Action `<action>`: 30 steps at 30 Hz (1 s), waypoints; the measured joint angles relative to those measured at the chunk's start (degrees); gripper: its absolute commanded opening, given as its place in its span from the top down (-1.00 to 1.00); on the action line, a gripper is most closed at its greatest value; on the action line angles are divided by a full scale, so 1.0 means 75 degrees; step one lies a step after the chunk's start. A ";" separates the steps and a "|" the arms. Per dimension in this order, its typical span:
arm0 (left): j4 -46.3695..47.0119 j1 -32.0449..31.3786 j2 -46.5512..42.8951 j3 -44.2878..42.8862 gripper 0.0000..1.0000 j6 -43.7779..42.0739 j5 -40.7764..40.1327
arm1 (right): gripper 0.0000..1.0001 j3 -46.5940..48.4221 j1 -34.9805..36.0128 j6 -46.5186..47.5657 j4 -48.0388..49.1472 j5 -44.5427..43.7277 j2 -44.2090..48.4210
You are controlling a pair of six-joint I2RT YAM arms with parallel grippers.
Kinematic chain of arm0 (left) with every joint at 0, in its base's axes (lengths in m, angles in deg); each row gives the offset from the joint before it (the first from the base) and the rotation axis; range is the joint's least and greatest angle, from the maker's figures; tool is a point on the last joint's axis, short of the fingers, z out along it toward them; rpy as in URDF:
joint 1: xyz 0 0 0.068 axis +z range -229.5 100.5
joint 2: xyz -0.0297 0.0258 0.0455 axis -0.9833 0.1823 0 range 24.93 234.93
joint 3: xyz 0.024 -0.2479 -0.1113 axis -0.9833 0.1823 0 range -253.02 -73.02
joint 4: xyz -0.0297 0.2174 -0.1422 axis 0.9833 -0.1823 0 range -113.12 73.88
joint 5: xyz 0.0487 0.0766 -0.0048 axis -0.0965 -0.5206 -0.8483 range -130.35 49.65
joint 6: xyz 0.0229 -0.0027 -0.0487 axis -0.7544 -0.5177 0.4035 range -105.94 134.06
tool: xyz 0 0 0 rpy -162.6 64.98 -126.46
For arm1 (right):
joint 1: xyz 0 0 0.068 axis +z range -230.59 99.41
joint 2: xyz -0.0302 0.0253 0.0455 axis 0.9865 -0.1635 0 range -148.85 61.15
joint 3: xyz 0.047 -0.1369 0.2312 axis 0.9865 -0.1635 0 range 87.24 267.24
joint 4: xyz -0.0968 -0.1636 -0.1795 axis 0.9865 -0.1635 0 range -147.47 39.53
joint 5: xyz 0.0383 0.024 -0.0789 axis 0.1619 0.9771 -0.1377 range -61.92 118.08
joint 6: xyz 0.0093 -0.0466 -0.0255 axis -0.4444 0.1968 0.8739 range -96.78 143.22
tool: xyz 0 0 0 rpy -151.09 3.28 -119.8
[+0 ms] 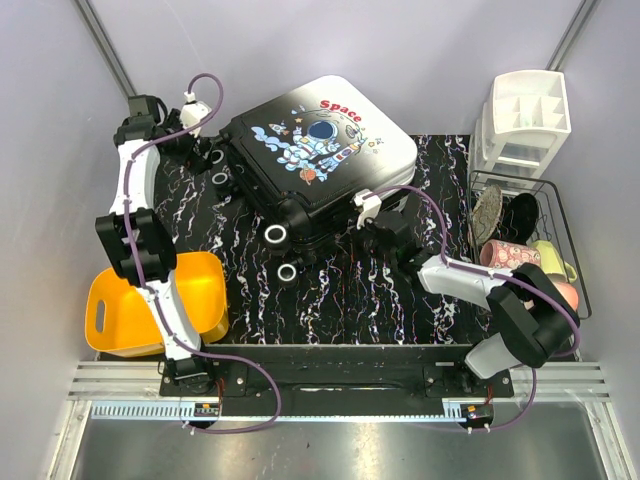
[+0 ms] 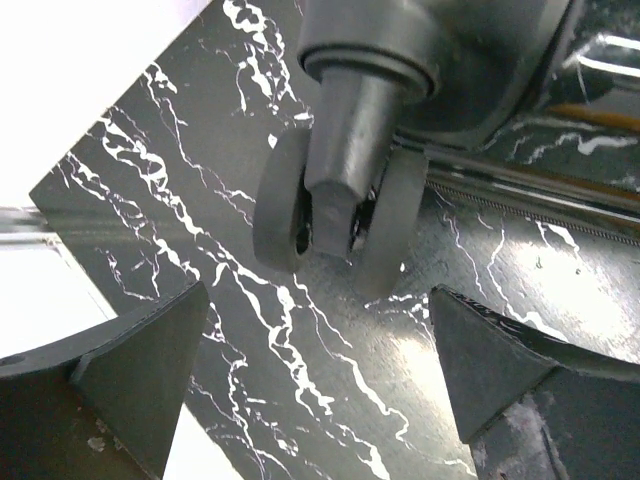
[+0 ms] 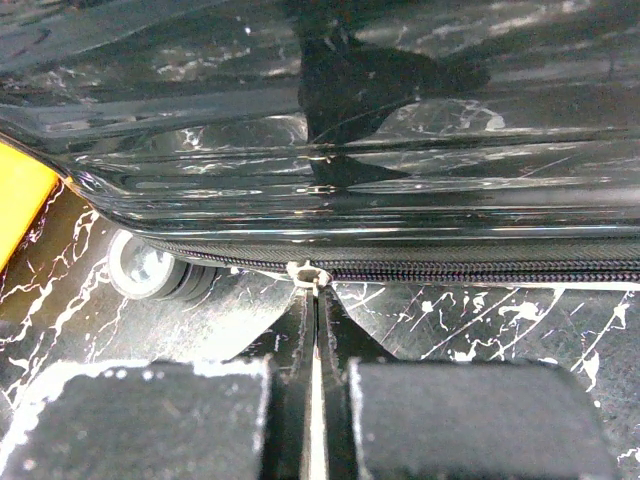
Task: Open, take out, and arrange the luggage
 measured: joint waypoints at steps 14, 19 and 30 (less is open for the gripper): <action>0.0816 -0.0382 0.0877 -0.0265 -0.59 0.0268 0.0350 | 1.00 0.0236 -0.0131 0.0125 -0.0061 0.0055 -0.0178; 0.0941 -0.0536 0.0930 -0.0265 0.19 0.0256 0.0373 | 1.00 0.0493 -0.0184 0.0134 -0.0335 0.0076 -0.0396; 0.2591 -0.0452 -0.0306 0.1865 1.00 -0.0041 0.0291 | 1.00 0.1358 -0.0621 0.0525 -0.1268 0.0839 -0.1020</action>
